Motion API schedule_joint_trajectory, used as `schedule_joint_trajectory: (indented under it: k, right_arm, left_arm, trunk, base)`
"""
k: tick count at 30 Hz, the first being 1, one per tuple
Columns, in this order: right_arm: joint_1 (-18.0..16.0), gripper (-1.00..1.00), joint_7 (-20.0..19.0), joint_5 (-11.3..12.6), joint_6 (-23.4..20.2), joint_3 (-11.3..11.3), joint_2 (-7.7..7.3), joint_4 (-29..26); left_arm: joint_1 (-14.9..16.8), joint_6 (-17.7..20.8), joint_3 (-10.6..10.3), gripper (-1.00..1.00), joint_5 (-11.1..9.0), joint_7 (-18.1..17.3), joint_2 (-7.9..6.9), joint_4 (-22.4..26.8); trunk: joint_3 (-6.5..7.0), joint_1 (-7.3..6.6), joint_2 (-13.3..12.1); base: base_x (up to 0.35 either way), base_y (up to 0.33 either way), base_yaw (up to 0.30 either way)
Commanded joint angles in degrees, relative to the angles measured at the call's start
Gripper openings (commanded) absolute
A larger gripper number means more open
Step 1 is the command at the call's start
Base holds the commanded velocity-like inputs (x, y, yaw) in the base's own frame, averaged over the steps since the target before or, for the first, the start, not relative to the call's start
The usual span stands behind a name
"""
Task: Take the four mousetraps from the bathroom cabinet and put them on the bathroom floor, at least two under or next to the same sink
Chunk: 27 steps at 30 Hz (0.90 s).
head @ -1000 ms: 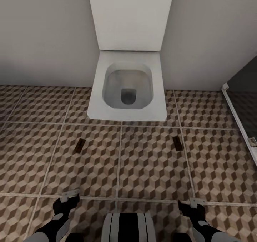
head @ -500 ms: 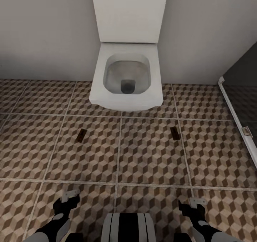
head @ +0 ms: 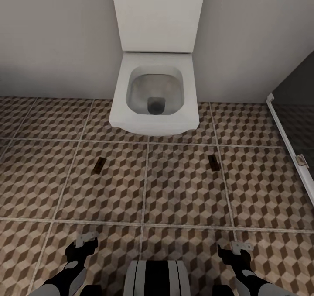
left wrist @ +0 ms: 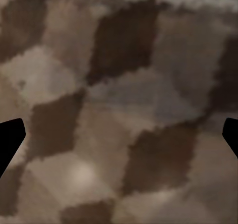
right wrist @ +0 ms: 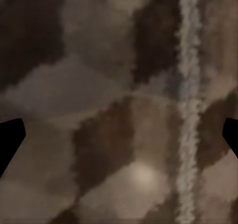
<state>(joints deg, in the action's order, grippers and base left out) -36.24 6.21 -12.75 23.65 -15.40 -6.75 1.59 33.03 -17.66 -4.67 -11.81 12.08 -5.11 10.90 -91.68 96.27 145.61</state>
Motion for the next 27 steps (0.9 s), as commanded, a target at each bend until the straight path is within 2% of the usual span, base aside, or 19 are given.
schedule_joint_trajectory:
  k: [1, 14, 27]
  right_arm:
    - [-0.1, 1.00, 0.3, -0.6, 0.3, -0.4, -0.01, 0.2]
    - [-0.1, 1.00, 0.3, -0.6, 0.3, -0.3, -0.01, 0.2]
    - [-0.1, 1.00, 0.3, -0.6, 0.3, -0.3, -0.01, 0.2]
  left_arm:
    - [0.0, -0.2, -0.5, 1.00, -0.5, 0.2, -0.04, 0.0]
    - [0.0, -0.2, -0.4, 1.00, -0.5, 0.2, -0.03, 0.0]
    - [0.0, -0.2, -0.4, 1.00, -0.6, 0.2, -0.06, 0.0]
  trunk:
    - [-0.03, -0.01, 0.0]
    - [-0.03, -0.01, 0.0]
    - [2.85, -0.34, -0.2]
  base:
    - [0.000, 0.000, 0.000]
    - [0.000, 0.000, 0.000]
    - [0.000, 0.000, 0.000]
